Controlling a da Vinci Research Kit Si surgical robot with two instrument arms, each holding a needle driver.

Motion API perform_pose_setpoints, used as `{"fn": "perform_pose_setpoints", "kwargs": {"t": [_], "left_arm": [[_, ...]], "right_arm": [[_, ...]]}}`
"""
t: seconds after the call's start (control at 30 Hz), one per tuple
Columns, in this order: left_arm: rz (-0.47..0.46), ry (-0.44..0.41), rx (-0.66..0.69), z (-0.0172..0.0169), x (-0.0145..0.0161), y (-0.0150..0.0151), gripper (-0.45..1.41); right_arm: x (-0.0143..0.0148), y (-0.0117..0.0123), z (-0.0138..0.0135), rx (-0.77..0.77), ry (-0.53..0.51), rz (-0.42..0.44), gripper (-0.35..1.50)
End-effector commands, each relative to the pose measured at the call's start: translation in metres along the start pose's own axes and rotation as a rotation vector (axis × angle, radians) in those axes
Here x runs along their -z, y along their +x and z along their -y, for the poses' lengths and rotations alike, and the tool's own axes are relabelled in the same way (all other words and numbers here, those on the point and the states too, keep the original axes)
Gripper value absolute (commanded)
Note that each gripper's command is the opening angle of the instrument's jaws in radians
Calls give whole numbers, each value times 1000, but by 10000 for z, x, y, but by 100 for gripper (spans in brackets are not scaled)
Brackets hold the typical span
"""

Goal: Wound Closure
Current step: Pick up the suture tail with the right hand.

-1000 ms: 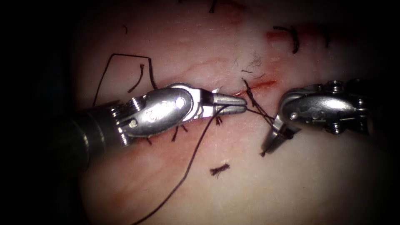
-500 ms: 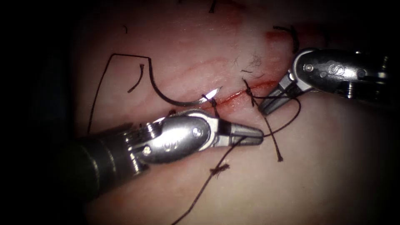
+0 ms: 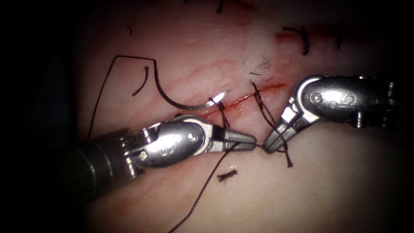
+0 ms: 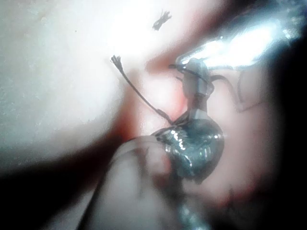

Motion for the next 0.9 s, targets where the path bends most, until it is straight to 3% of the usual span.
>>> {"fn": "perform_pose_setpoints", "kwargs": {"t": [0.03, 0.37, 0.53, 0.6, 0.67, 0.7, 0.73, 0.77, 0.83, 0.9], "left_arm": [[3, 1, 0, 7, -6, -4, -35], [-7, 14, 28, 35, -11, 9, -35], [-6, 22, 16, 50, -13, 10, -35], [-5, 23, 16, 54, -12, 9, -35], [-5, 23, 16, 59, -10, 7, -35], [-5, 23, 17, 60, -9, 7, -35], [-4, 28, 17, 63, -7, 6, -35], [-3, 31, 12, 64, -6, 6, -35], [-4, 31, 13, 63, -6, 7, -35], [-4, 31, 13, 62, -6, 8, -35]], "right_arm": [[3, -11, -13, -23, -12, -47, -35], [-18, -29, -4, 0, 7, -30, -32], [-20, -27, -1, 27, 105, -32, -35], [-23, -24, 1, 43, 157, 33, -35], [-26, -22, 4, 65, 220, 155, -30], [-28, -21, 5, 75, 239, 188, -16], [-31, -22, 7, 95, 261, 238, 22], [-34, -23, 8, 111, 277, 279, 44], [-46, -33, 14, 167, 326, 450, 86], [-50, -38, 16, 208, 349, 516, 98]]}}
